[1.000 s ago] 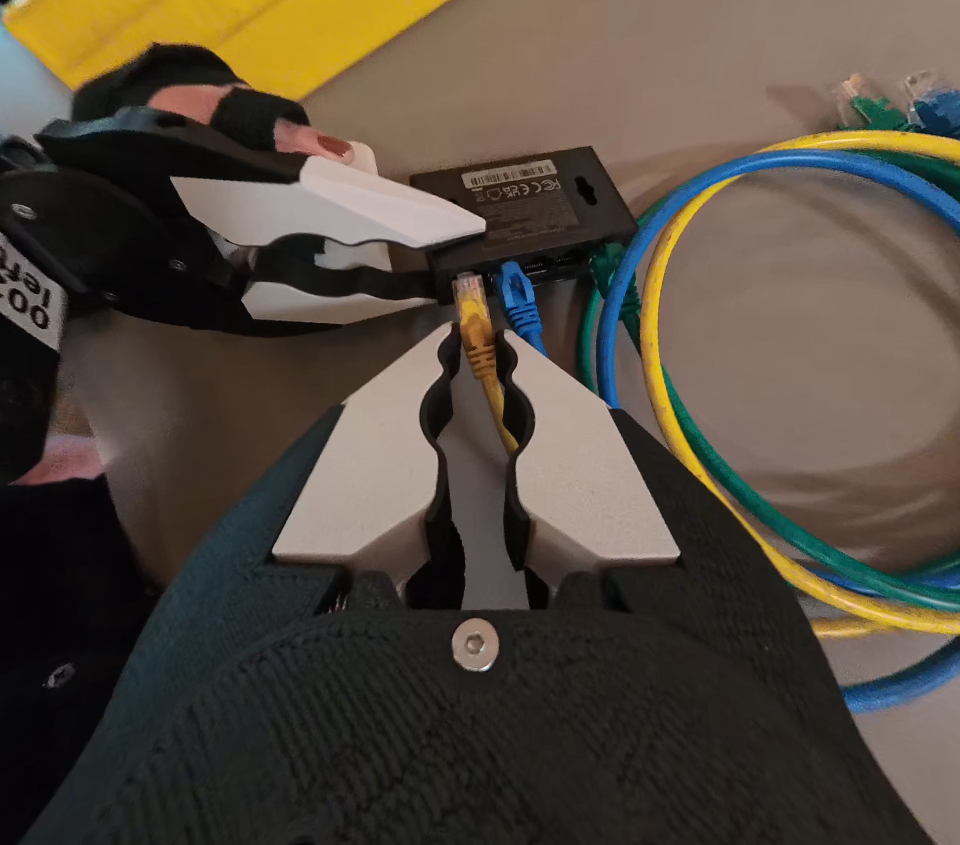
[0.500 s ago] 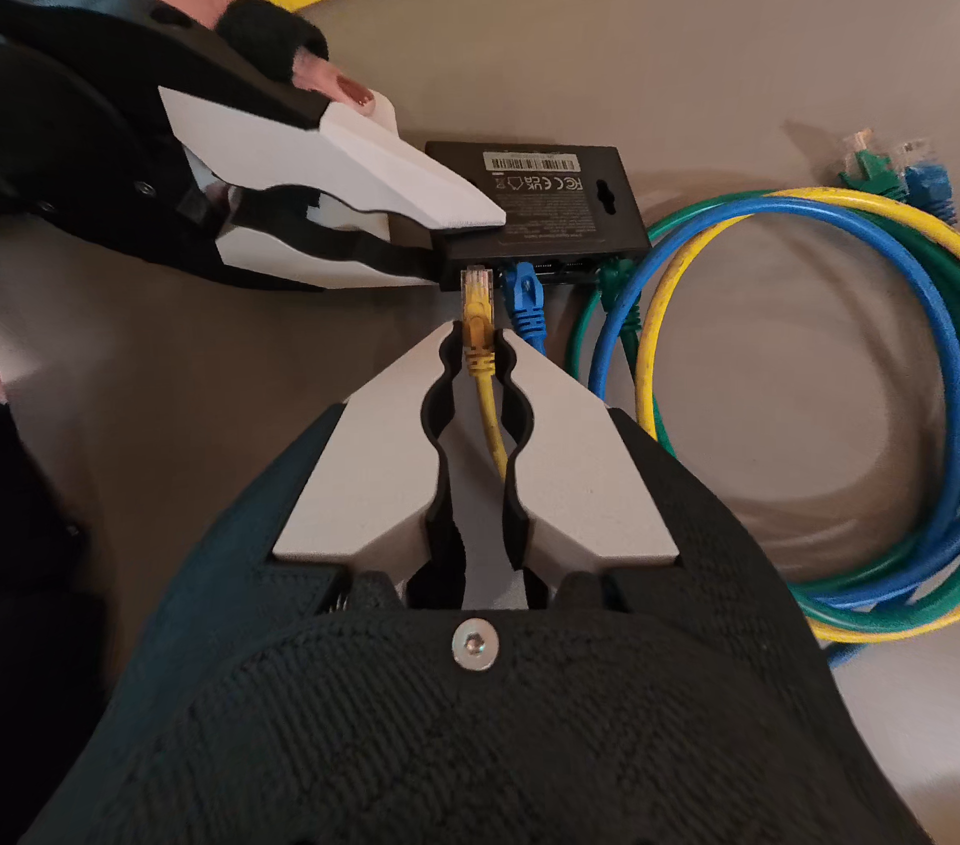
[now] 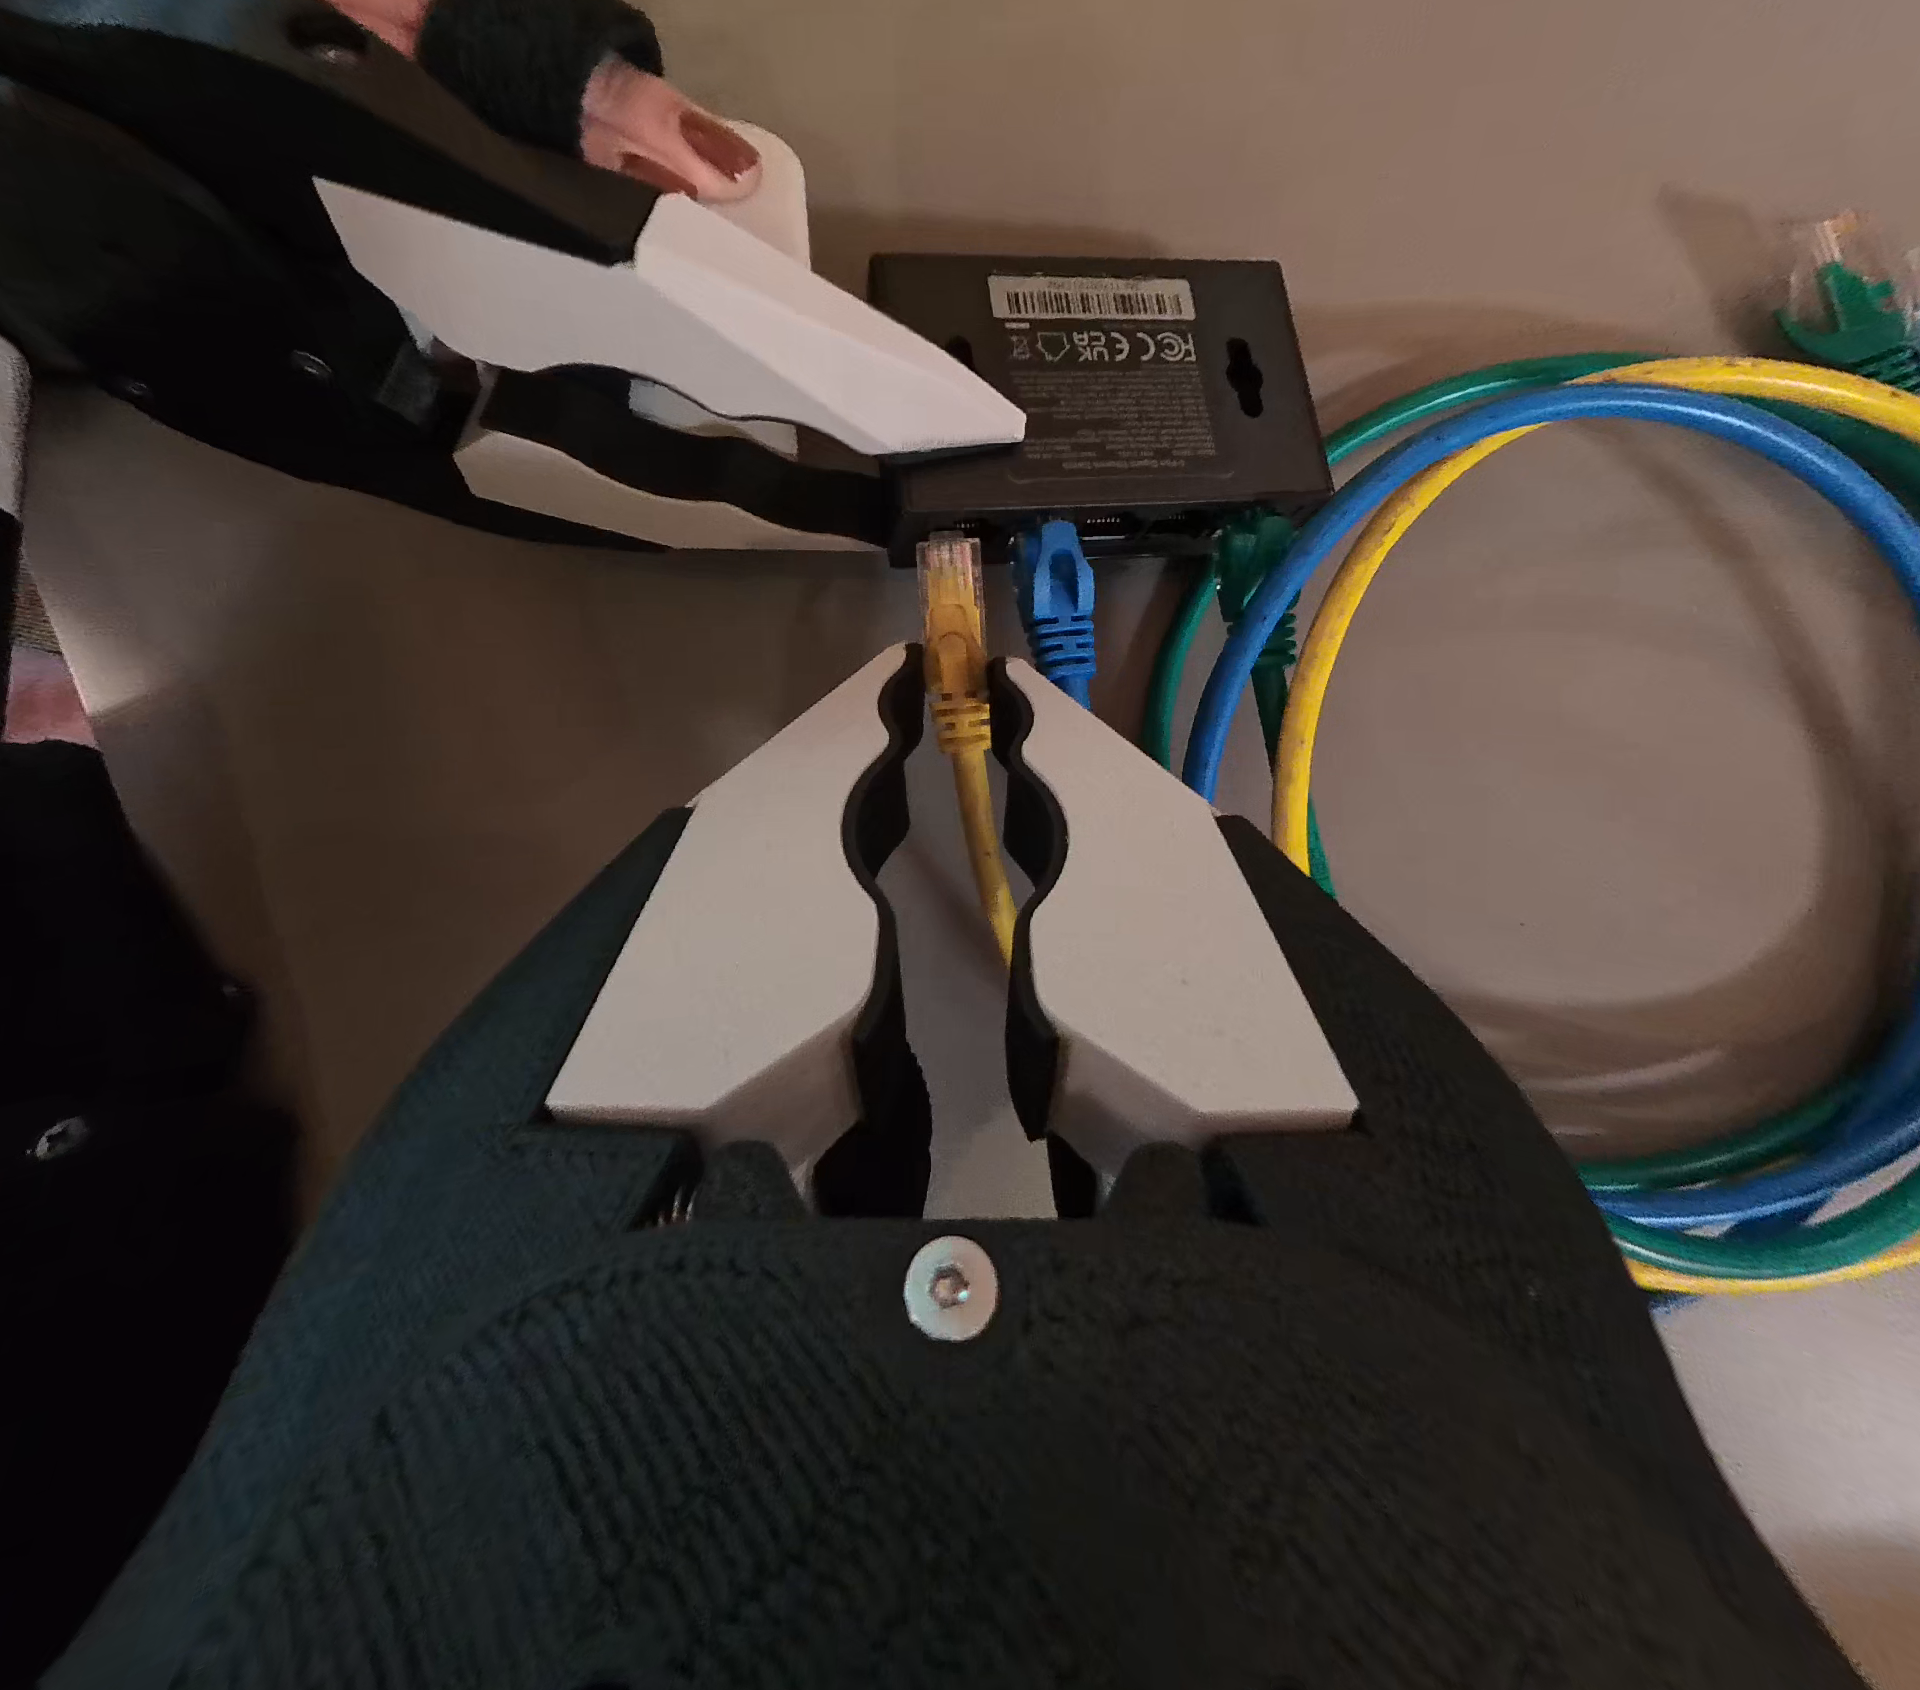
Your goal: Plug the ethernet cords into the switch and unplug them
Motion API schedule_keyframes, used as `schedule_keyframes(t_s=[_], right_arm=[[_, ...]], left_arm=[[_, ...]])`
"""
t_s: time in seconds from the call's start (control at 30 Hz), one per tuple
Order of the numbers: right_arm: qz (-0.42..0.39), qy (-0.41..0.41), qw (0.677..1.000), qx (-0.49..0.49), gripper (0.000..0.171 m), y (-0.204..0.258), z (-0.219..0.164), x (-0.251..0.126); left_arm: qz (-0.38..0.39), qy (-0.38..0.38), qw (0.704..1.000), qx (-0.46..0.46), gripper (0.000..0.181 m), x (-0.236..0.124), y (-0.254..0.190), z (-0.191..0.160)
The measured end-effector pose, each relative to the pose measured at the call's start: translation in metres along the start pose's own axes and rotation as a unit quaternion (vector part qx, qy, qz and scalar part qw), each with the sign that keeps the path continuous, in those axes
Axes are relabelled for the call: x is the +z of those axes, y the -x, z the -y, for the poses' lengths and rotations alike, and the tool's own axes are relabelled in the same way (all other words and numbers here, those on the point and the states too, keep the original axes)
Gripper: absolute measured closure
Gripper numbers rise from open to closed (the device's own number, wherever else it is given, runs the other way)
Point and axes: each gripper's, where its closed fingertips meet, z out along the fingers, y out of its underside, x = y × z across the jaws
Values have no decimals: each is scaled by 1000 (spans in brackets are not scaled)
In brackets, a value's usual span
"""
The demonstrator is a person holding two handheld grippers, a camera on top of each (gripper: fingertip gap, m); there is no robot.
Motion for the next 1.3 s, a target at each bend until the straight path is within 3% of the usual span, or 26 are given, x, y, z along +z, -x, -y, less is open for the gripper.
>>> schedule_keyframes(t_s=[0.3,0.67,0.8,0.9,1.0,1.07,1.17,1.3], right_arm=[[16,-11,1000,12,160,2,3,-1],[-42,39,998,-30,161,-1,2,3],[-50,-7,998,-35,160,-2,3,3],[-88,-59,990,-94,159,-3,3,4],[-145,-110,967,-180,151,3,0,0],[-179,-154,943,-235,137,11,0,-8],[-214,-186,914,-291,134,21,-11,-20],[-205,-168,926,-267,141,9,-41,-28]], left_arm=[[-10,-7,999,32,158,-1,-2,-1],[-7,7,1000,20,158,-1,-1,-4],[-1,18,1000,19,158,0,-1,-5],[4,23,1000,16,158,1,0,-5],[7,23,1000,12,158,1,0,-6],[8,23,1000,5,157,1,0,-6],[8,19,1000,-8,158,0,2,-6],[9,17,1000,-19,158,0,4,-6]])
